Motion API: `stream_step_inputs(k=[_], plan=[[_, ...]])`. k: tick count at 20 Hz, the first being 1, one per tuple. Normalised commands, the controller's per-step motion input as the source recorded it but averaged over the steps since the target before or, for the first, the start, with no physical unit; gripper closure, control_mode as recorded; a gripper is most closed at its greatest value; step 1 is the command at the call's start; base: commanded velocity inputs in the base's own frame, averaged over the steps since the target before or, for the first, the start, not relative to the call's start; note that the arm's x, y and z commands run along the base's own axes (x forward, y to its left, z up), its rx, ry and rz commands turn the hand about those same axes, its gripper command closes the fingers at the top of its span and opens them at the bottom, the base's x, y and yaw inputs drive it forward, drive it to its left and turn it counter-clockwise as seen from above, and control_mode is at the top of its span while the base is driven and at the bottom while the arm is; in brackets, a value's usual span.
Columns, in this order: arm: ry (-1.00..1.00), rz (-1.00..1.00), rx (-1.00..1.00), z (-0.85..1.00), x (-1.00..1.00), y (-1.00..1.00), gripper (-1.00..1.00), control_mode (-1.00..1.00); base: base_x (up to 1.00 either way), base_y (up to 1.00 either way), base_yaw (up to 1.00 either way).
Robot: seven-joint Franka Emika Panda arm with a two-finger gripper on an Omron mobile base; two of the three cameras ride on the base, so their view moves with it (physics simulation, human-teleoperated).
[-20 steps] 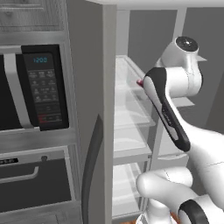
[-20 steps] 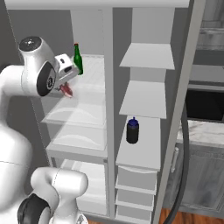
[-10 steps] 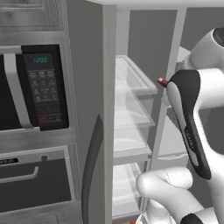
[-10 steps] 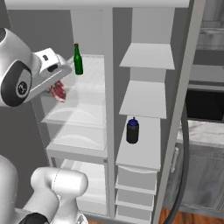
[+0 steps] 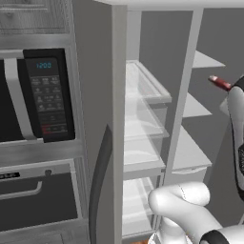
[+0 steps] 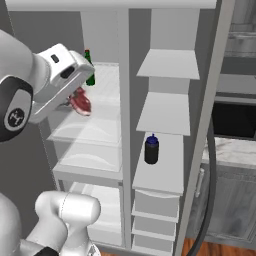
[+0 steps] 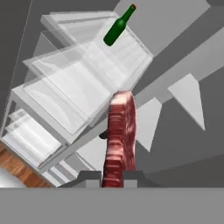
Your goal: There's a steak in the fridge that needs to be moved to the freezer for freezing. Pick up the steak from the fridge, place it on any shelf in the freezer, and close the fridge and freezer doors when done.
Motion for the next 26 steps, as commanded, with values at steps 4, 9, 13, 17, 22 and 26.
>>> stream_step_inputs(k=[4, 9, 13, 17, 22, 26], plan=[[-0.22, 0.0, -0.03, 0.43, -0.24, -0.59, 1.0, -1.0, 0.0, 0.0, 0.0], [-0.15, 0.0, 0.0, 0.2, 0.13, -0.24, 1.0, -1.0, 0.0, 0.0, 0.0], [-0.05, 0.0, 0.0, 0.08, 0.38, -0.17, 1.0, -1.0, 0.0, 0.0, 0.0], [-0.19, 0.0, 0.01, 0.0, 0.19, -0.41, 1.0, -1.0, 0.0, 0.0, 0.0], [-0.25, 0.02, 0.0, -0.04, 0.27, -0.11, 1.0, -1.0, 0.0, 0.0, 0.0], [-0.1, 0.06, 0.01, -0.01, 0.54, 0.0, 1.0, -1.0, 0.0, 0.0, 0.0]])
